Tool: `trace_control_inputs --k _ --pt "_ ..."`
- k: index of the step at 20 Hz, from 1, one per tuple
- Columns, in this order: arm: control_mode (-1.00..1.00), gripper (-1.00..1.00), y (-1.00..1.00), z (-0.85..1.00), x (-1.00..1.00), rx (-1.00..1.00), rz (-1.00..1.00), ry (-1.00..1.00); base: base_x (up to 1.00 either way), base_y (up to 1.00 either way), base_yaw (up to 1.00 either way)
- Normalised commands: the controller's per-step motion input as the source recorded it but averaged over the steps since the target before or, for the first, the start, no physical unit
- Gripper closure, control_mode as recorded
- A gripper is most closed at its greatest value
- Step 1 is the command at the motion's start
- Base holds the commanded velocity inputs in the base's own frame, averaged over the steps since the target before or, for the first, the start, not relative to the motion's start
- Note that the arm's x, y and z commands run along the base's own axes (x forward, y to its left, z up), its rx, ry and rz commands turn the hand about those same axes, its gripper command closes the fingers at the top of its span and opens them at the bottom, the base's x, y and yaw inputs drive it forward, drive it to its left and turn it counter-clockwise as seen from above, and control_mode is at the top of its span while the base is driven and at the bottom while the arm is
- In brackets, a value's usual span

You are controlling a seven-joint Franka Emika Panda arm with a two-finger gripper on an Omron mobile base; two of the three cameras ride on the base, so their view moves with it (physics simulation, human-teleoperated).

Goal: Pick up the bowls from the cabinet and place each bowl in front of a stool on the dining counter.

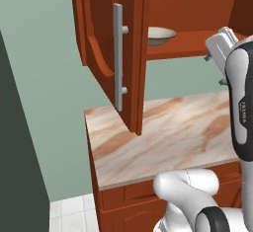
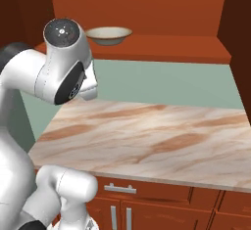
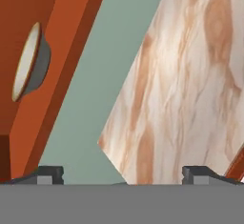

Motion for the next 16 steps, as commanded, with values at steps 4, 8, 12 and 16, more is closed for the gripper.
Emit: trace_control_inputs --k 4,8,12,16 --pt "-1.00 -1.00 0.00 0.53 0.47 0.07 0.05 -0.06 0.00 0.00 0.00" --pt "-1.00 -1.00 0.00 0.67 0.56 0.05 0.04 0.00 0.00 0.00 0.00" --pt "-1.00 -1.00 0.00 0.51 0.62 0.01 0.05 0.01 0.00 0.00 0.00" --pt "-1.00 -1.00 0.01 0.24 0.51 0.00 0.04 0.07 0.00 0.00 0.00"
